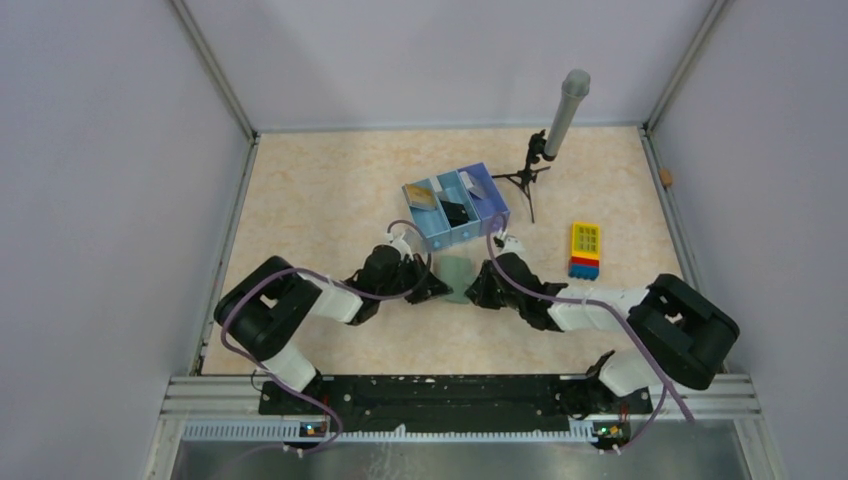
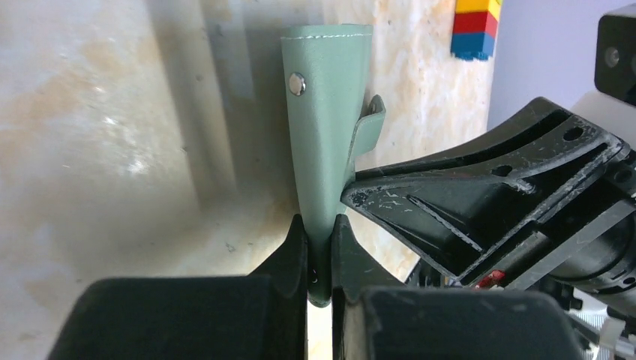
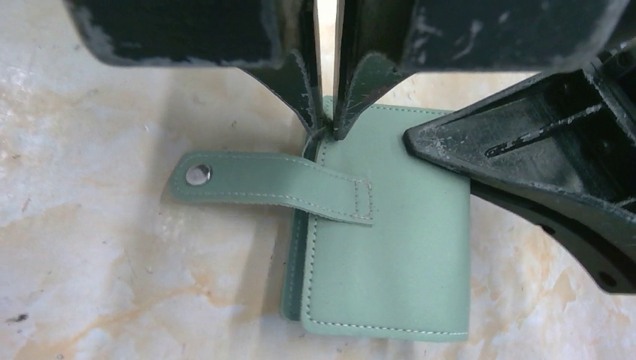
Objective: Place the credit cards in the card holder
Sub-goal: Close the card holder at the center of the board.
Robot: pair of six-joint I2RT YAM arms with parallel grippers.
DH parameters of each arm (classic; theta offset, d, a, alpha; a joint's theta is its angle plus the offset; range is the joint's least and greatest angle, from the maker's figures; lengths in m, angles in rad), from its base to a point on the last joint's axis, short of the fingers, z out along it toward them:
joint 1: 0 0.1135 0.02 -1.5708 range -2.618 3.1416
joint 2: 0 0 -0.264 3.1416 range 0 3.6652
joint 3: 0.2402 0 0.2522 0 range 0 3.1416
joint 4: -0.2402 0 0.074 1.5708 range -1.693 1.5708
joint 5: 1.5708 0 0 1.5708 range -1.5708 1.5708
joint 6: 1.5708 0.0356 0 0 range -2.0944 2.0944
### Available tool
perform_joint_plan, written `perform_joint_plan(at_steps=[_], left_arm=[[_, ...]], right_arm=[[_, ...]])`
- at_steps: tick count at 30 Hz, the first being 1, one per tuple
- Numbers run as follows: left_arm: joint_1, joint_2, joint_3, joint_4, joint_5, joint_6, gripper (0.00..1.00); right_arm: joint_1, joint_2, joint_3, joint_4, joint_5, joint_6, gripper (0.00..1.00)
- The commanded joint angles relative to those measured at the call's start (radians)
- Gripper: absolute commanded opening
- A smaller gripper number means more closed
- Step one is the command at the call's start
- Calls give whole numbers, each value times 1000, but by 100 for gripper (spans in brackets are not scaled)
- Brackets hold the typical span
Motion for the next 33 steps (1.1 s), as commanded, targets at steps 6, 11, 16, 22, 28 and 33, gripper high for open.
perform_joint_plan(at_steps=[6, 11, 16, 22, 28, 33], left_arm=[[-8, -196, -31, -22, -2, 183, 0], [-9, -413, -59, -117, 45, 326, 0], [-12, -599, -69, -185, 144, 378, 0], [-28, -730, -46, -315, 185, 415, 0], [-48, -784, -52, -326, 220, 411, 0], [-59, -781, -45, -331, 227, 411, 0]], right_arm=[[-75, -391, -14, -246, -63, -170, 63], [-191, -544, 12, -242, -319, -265, 75], [-204, -548, 76, -217, -472, -311, 76], [-205, -523, 97, -70, -619, -268, 76], [-205, -472, 122, -21, -670, -263, 76], [-203, -424, 130, 44, -754, -240, 71]])
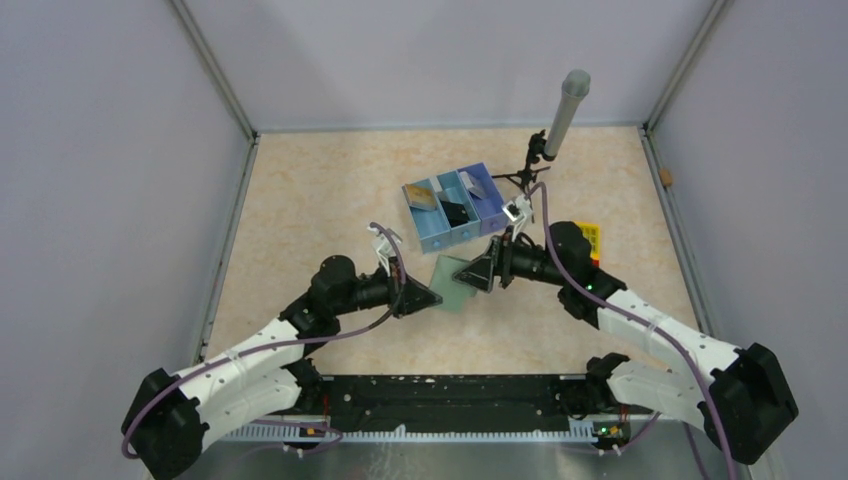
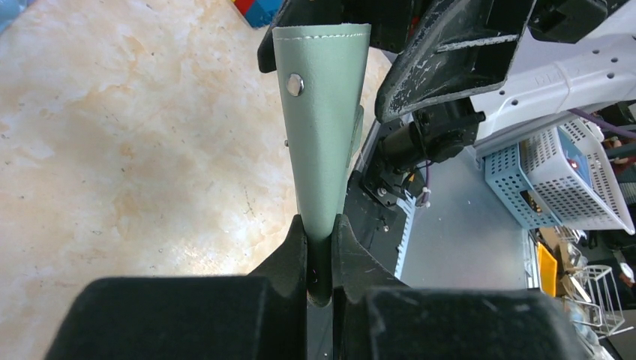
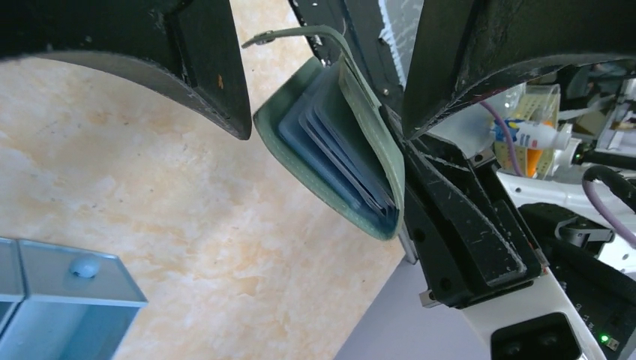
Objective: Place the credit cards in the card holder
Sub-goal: Close the card holder at the center of the board.
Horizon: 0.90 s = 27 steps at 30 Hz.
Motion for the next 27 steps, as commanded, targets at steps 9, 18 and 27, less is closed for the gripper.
perform_joint_plan(at_steps=[9, 18, 27], left_arm=[[-9, -61, 61, -139, -201, -34, 82], [45, -235, 150, -468, -523, -485, 99], [185, -171, 204, -521, -373, -658, 99]], right_arm=[[21, -8, 97, -40, -21, -141, 0], [209, -105, 54, -28, 475, -466, 0], [532, -85, 38, 103, 730, -875, 0]])
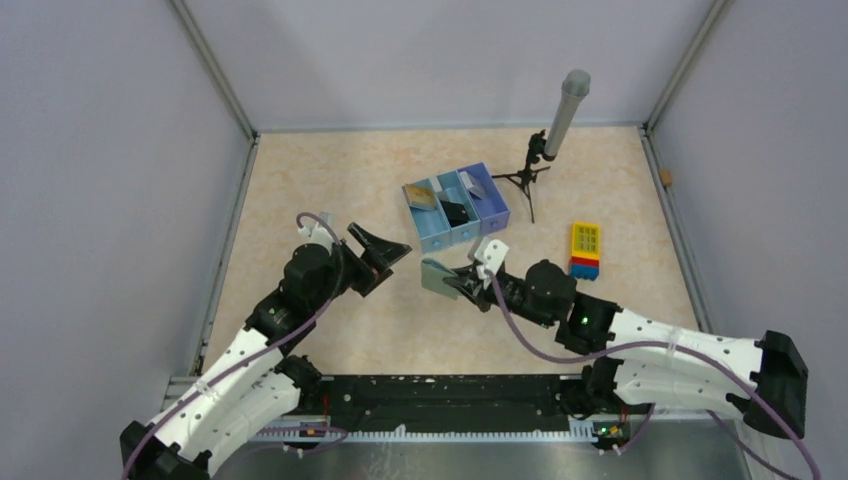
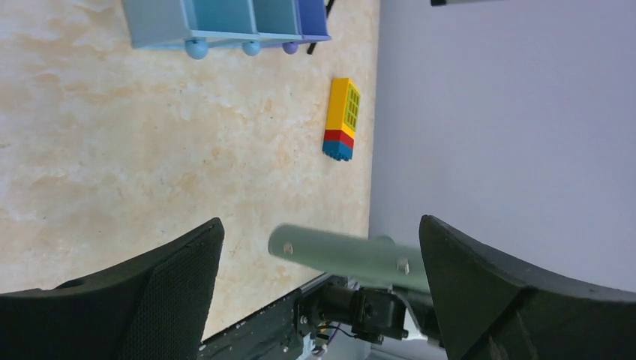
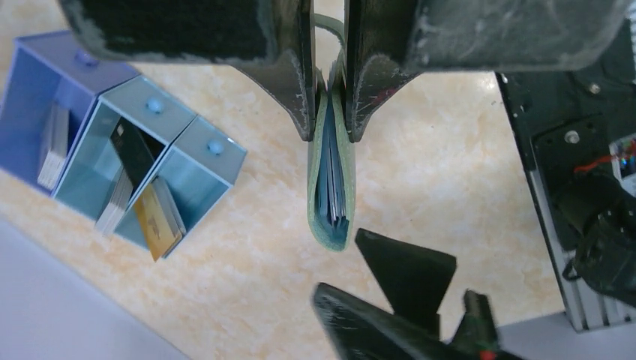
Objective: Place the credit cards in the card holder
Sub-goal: Close the card holder at the center of the board.
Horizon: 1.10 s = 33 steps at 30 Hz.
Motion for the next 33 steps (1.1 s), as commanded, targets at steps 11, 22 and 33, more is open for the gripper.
perform_joint_plan(at_steps=[11, 22, 33], left_arm=[[93, 122, -42, 88, 342, -225, 99], [93, 166, -67, 24, 443, -149, 96], [94, 158, -50, 67, 425, -141, 16]], right_arm=[[381, 208, 20, 322, 473, -649, 0], [417, 260, 8, 481, 528, -781, 0], [452, 308, -5, 482, 567, -801, 0]])
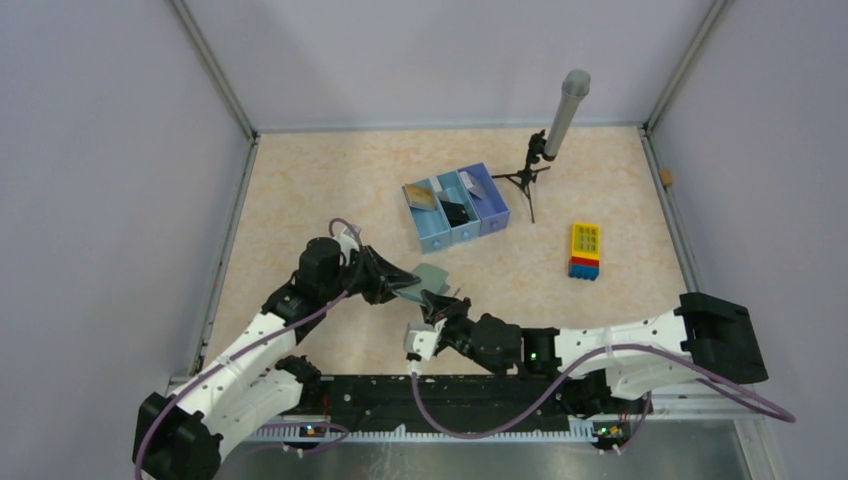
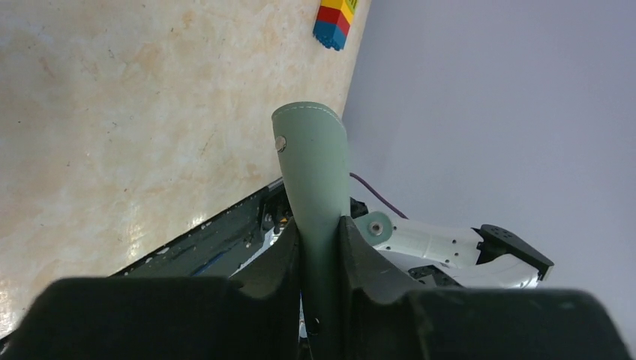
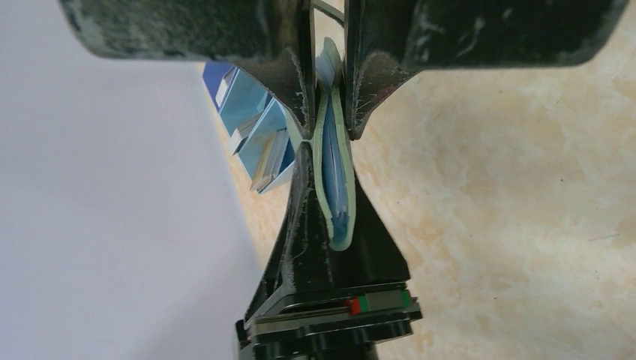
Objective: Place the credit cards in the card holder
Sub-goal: Close the card holder at the center of the board.
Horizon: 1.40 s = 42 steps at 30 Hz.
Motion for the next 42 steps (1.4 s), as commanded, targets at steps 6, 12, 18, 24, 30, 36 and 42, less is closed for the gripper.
perform_joint_plan(at_steps=[6, 12, 18, 24, 30, 36, 42], left_arm=[[-3, -118, -46, 63, -158, 61, 0], [-5, -290, -141, 202, -367, 263, 0], [-30, -319, -167, 297, -401, 538, 0], [-118, -309, -164, 353, -458, 711, 0], [-156, -308, -199, 435, -446, 683, 0], [-167, -319, -224, 470, -453, 643, 0], [-171, -332, -229, 476, -455, 626, 0]], right_arm=[[26, -70, 5, 55, 138, 160, 28], [18, -186, -20, -79, 193, 471, 57], [-163, -270, 31, -320, 89, 1056, 60], [-390, -278, 15, -401, -174, 1597, 59], [-524, -246, -144, -103, -480, 1824, 51], [-529, -180, -152, -38, -538, 1839, 45], [-529, -94, -155, 18, -588, 1851, 38]])
